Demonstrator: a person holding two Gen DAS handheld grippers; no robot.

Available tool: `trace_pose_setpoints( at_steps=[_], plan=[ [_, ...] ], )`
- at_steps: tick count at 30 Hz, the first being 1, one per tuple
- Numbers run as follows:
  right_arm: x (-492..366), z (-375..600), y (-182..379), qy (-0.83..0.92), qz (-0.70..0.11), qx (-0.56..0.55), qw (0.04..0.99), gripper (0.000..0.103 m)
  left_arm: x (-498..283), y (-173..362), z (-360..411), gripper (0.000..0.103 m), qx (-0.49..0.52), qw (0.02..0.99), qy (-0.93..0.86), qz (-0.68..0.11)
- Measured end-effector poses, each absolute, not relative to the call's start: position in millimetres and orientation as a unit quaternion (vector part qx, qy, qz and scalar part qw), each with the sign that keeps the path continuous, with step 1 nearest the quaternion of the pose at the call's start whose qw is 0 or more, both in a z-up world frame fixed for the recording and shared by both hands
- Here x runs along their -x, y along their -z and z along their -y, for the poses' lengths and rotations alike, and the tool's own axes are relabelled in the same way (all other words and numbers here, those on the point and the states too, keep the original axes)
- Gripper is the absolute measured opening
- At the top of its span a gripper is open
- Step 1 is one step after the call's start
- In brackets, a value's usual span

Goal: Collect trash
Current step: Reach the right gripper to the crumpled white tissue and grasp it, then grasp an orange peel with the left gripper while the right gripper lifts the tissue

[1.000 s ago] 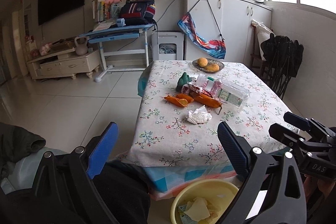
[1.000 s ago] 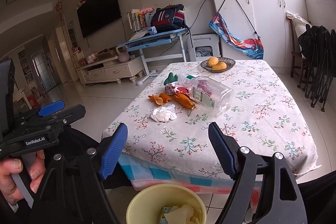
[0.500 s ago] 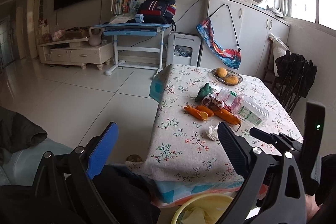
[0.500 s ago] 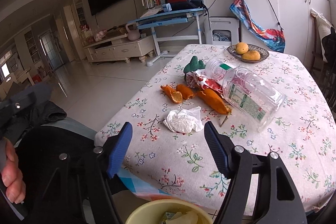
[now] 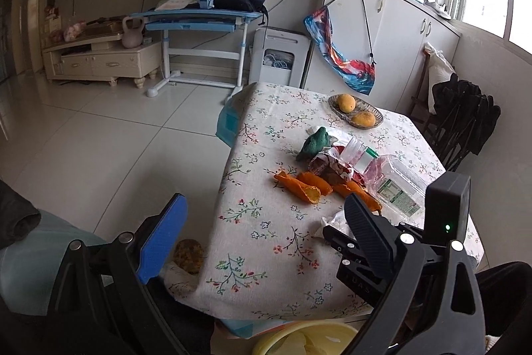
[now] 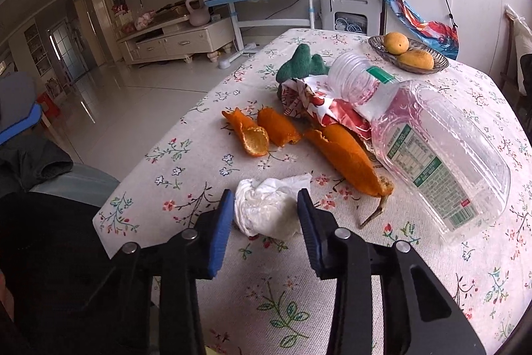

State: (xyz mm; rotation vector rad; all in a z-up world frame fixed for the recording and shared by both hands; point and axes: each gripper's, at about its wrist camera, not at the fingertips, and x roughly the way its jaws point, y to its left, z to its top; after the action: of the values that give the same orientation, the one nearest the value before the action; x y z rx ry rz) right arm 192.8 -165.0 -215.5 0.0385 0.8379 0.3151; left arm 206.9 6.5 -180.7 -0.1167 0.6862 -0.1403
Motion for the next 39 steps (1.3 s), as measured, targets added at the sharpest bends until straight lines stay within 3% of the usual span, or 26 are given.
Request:
trace_pose_setpoints(
  at_steps=[5,12,17,19,21,23,33,39],
  plan=[
    [-179,174,205,-0.167,-0.408,-0.016,0.898,0.034,-248,200,11,0.091,0.066,0.921,0.081,-0.375],
    [-148,212,193,-0.156,-0.408,-0.046,0.899,0.034,-310,243,47,0.067,0.055,0.892,0.094,-0.439],
    [-150,226,196,-0.151,-0.407,-0.066,0.898,0.034,-329,264,62,0.063,0.037,0.882,0.092,-0.460],
    [-152,227,198,-0.149,-0.408,-0.062,0.899,0.034,-334,271,64,0.053,0.035,0.878,0.098,-0.467],
    [-151,229,200,-0.146,-0.410,-0.063,0.898,0.034,-335,273,64,0.032,0.026,0.879,0.104,-0.465],
    [-152,233,201,-0.141,-0.412,-0.066,0.898,0.034,-334,273,63,0.025,0.020,0.876,0.119,-0.467],
    [-155,243,213,-0.126,-0.424,-0.073,0.894,0.037,-331,270,62,0.024,-0.013,0.880,0.119,-0.460],
    [-154,249,211,-0.134,-0.419,-0.097,0.893,0.034,-319,260,62,0.019,-0.013,0.884,0.136,-0.448]
  ],
)
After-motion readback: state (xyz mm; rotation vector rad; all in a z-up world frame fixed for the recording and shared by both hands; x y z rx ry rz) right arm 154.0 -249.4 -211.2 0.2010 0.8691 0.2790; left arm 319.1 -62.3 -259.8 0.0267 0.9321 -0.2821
